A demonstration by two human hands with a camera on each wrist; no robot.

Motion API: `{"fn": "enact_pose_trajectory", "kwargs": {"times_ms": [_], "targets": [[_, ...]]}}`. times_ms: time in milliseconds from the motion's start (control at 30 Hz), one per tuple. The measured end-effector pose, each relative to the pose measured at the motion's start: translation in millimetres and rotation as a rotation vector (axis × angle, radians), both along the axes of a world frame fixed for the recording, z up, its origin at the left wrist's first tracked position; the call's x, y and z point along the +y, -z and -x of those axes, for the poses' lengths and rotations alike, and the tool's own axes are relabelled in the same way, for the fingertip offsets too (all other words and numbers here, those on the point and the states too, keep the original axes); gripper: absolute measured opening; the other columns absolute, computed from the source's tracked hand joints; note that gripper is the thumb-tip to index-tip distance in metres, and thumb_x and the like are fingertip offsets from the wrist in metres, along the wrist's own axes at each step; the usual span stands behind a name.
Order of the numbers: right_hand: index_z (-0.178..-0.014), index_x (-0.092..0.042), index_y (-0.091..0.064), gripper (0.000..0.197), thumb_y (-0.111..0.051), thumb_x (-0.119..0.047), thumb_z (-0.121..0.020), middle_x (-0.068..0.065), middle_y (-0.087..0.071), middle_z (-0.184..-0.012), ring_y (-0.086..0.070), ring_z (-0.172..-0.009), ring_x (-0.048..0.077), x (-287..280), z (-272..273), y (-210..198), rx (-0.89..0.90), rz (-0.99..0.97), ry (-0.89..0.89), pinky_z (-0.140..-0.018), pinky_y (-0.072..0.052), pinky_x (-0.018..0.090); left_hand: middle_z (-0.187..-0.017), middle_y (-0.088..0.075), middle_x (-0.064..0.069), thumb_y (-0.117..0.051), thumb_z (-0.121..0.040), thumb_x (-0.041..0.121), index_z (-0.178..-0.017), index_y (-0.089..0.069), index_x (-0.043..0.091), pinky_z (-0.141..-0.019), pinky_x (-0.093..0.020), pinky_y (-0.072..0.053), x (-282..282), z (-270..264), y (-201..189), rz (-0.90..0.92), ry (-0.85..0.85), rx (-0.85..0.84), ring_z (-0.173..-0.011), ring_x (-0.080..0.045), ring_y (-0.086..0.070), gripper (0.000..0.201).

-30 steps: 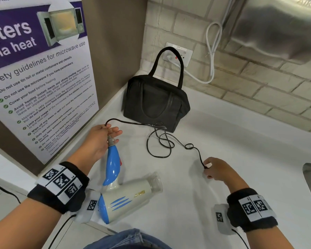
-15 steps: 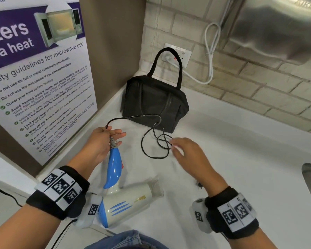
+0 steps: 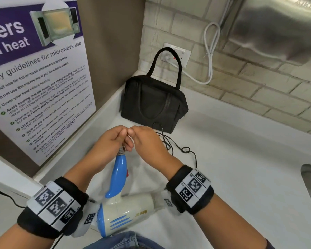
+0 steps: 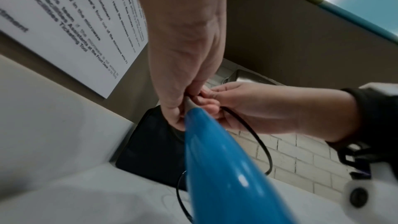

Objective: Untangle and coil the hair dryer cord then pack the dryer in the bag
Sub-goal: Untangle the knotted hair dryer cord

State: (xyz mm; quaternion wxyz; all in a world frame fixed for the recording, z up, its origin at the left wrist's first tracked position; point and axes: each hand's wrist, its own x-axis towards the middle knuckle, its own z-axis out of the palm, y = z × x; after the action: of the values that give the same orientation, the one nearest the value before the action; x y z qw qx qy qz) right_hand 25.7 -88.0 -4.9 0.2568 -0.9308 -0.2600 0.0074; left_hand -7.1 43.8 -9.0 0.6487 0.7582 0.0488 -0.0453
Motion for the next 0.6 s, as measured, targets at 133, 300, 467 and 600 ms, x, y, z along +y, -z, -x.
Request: {"fn": "enact_pose_trajectory", "kwargs": {"times_ms": [133,300,467,600], "targets": [[-0.088,-0.005,-0.062,0.026,-0.041,-0.016,-0.097,0.014,-0.066,-0.084,-0.059,-0.08,0.028,-3,1,0,0.073,0.009,0.048,-0.075,-0.048,0.042,-0.071,-0.064,-0.01,-0.034,-0.101,0.012,-0.091,-0.059,0.001,-0.074,-0.029,-0.05,-1,-1,1,-0.151,0.059,-0.016,-0.065,-0.017,-0.059,0.03],[-0.072,-0.011,-0.056,0.022,-0.043,-0.005,-0.088,-0.003,-0.056,-0.065,-0.049,-0.062,0.01,-7,3,2,0.212,-0.153,0.051,-0.066,-0.044,0.03,-0.07,-0.06,-0.01,-0.034,-0.099,0.009,-0.083,-0.059,0.003,-0.082,-0.035,-0.05,-1,-2,6,-0.137,0.052,0.01,-0.069,-0.019,-0.056,0.03],[-0.058,-0.023,-0.043,0.036,-0.04,-0.003,-0.087,-0.006,-0.046,-0.061,-0.041,-0.058,0.006,-18,-9,11,0.324,-0.184,0.102,-0.055,-0.034,0.017,-0.059,-0.055,0.0,-0.032,-0.1,0.004,-0.071,-0.052,0.01,-0.079,-0.031,-0.049,7,1,7,0.006,0.069,0.023,-0.068,-0.018,-0.057,0.036],[-0.066,-0.011,-0.047,0.024,-0.041,-0.003,-0.088,0.006,-0.048,-0.069,-0.041,-0.066,0.016,-33,-17,25,0.324,-0.112,0.145,-0.064,-0.032,0.029,-0.057,-0.053,0.0,-0.032,-0.1,0.002,-0.067,-0.05,0.01,-0.081,-0.029,-0.051,14,3,11,0.065,0.046,0.037,-0.069,-0.018,-0.06,0.038]]}}
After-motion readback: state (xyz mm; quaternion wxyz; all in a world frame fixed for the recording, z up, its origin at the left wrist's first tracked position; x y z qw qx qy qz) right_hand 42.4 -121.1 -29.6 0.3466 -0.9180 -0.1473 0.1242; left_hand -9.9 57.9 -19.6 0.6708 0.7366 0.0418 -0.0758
